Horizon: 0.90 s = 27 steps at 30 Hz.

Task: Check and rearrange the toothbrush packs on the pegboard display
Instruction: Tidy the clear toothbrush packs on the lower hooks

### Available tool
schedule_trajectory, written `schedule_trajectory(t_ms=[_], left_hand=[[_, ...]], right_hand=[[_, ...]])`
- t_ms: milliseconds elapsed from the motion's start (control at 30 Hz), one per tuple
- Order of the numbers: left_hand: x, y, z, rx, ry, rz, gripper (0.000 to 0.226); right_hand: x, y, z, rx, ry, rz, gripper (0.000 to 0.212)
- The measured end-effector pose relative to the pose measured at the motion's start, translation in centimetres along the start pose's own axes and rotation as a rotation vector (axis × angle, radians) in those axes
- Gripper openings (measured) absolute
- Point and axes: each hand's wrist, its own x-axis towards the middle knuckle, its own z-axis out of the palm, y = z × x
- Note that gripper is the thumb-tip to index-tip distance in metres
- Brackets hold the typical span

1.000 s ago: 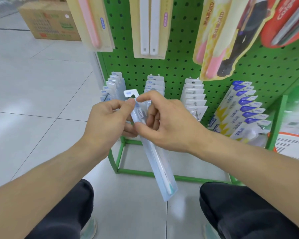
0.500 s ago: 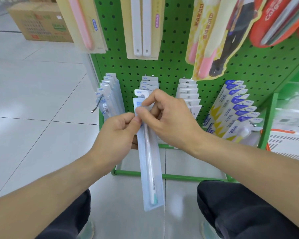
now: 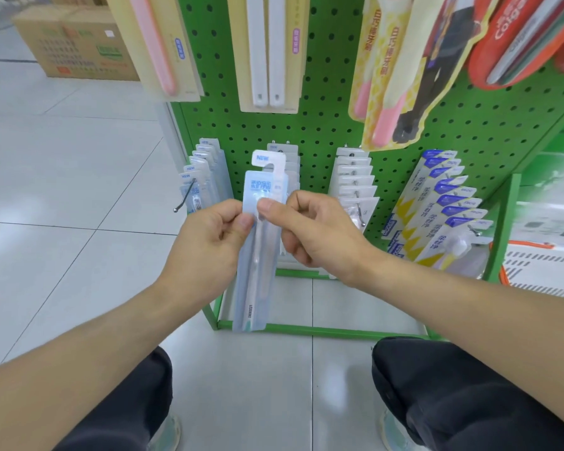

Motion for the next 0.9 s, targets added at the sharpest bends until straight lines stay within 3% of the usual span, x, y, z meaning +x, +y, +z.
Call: schedule_trajectory(t_ms=[67, 100, 267, 367, 567, 633, 700, 767, 900], left_hand=[[-0.1, 0.0, -0.1, 0.014, -0.006, 0.013, 0.043], [-0.1, -0.1, -0.2, 0.022, -0.002, 0.015, 0.041], [-0.1, -0.3, -1.0, -0.105, 0.056, -0.053, 0.034], [0.1, -0.6, -1.4, -0.193, 0.128, -0.115, 0.026], [0.8, -0.2, -3.1, -0.379, 0.258, -0.207, 0.028], [0.8, -0.3, -3.4, -0.39, 0.218, -0.257, 0.025], [0.4, -0.3, -3.6, -0.367, 0.075, -0.318, 0.018], [0.0, -0.3, -3.5, -0.312, -0.061, -0.337, 0.016], [-0.3, -0.4, -3.6, -0.315, 0.005, -0.332, 0.019]], right_hand=[[-0.1, 0.1, 0.1, -0.048, -0.036, 0.011, 0.075], [-0.1, 0.2, 0.1, -0.093, -0.038, 0.003, 0.075], [0.0, 1.2, 0.4, -0.429, -0.036, -0.094, 0.047], [0.1, 1.4, 0.8, -0.377, -0.088, -0.031, 0.041], [-0.2, 1.6, 0.6, -0.352, -0.549, 0.101, 0.029], [-0.4, 1.6, 0.5, -0.313, -0.618, 0.119, 0.017], [-0.4, 1.5, 0.5, -0.297, -0.63, 0.122, 0.012], [-0.4, 1.6, 0.5, -0.301, -0.619, 0.122, 0.02], [-0.8, 1.5, 0.6, -0.183, -0.638, 0.174, 0.053]])
